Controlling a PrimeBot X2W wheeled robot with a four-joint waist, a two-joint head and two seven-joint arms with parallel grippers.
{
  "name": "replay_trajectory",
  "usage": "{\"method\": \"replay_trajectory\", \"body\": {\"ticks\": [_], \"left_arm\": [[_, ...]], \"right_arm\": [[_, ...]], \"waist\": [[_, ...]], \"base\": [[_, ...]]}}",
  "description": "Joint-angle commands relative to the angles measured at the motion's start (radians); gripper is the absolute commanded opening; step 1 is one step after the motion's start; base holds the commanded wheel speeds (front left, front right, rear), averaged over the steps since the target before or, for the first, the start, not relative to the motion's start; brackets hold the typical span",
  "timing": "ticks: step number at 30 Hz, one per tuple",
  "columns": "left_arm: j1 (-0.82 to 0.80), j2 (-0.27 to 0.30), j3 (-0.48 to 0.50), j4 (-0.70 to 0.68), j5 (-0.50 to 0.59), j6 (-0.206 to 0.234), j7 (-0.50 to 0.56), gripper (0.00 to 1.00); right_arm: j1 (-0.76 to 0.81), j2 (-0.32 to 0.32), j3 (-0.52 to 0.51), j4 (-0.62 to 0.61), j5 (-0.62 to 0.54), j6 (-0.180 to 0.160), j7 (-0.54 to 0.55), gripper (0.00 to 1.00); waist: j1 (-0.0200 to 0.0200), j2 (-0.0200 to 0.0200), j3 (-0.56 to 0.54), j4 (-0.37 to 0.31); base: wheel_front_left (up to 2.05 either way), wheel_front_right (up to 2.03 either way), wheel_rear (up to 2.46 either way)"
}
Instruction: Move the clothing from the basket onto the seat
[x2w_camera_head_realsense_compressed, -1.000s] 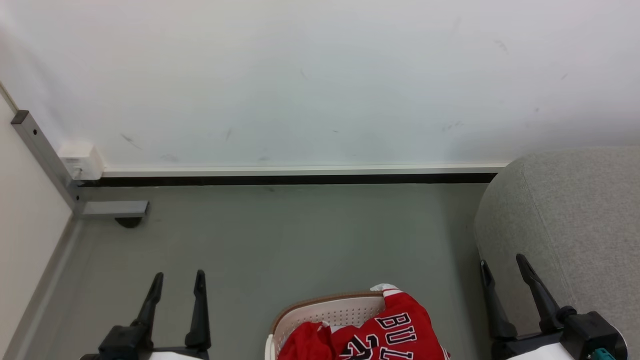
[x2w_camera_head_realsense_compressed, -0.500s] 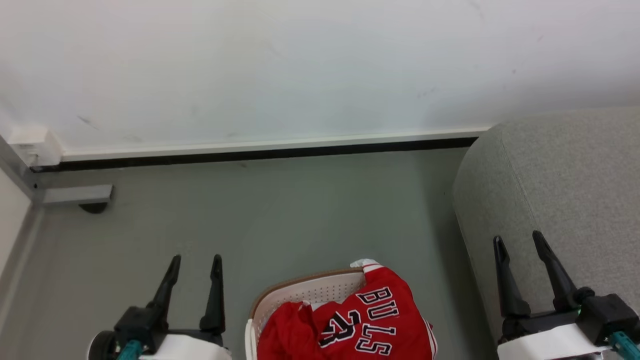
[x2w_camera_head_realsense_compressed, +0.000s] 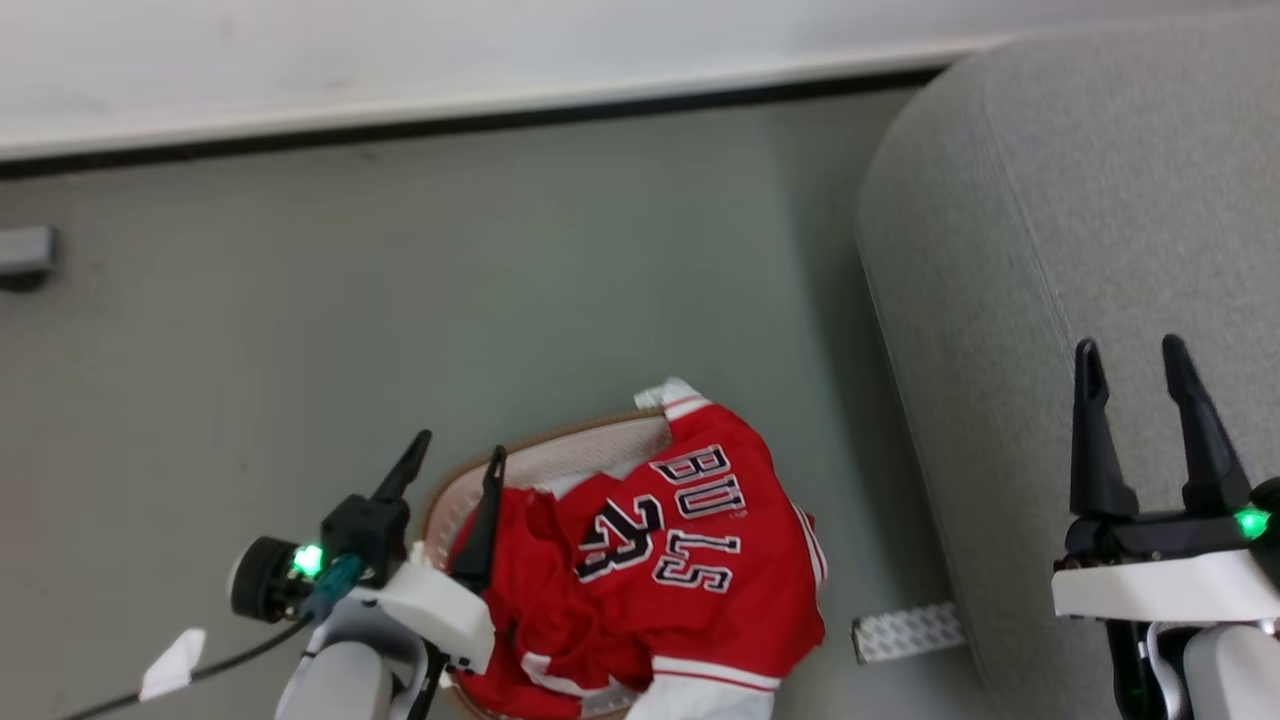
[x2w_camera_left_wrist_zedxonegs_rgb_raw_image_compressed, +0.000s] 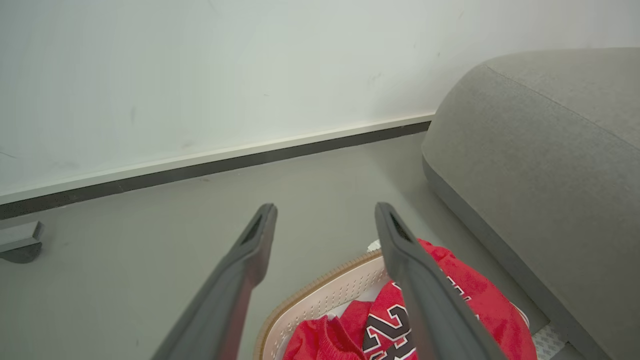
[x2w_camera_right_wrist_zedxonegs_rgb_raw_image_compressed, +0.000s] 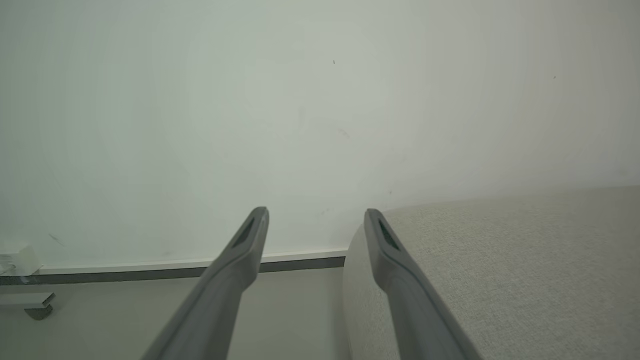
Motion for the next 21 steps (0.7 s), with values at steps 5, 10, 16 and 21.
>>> {"method": "replay_trajectory", "body": {"ticks": [5,10,16,21], "left_arm": [[-0.113,0.035,-0.061,0.189,0.033,-0.039,0.028,1.00],[-0.208,0.075,-0.156,0.361,0.079,-0.059,0.097,1.00],[-0.296,0.098,-0.270,0.560,0.090,-0.068,0.205,1.00],[-0.358,0.123,-0.368,0.676,0.055,-0.066,0.258,1.00]], "right_arm": [[-0.045,0.000,-0.006,-0.018,0.032,-0.002,0.001,1.00],[-0.074,0.000,0.009,-0.028,0.067,-0.002,0.001,1.00],[-0.099,0.000,0.024,-0.034,0.104,-0.002,0.001,1.00],[-0.115,0.000,0.040,-0.041,0.138,-0.002,0.001,1.00]], "waist": [[-0.0002,0.0000,0.131,-0.084],[-0.0002,0.0000,0.198,-0.130],[-0.0002,0.0000,0.270,-0.181],[-0.0002,0.0000,0.328,-0.222]], "base": [[0.00,0.00,0.00],[0.00,0.00,0.00],[0.00,0.00,0.00],[0.00,0.00,0.00]]}}
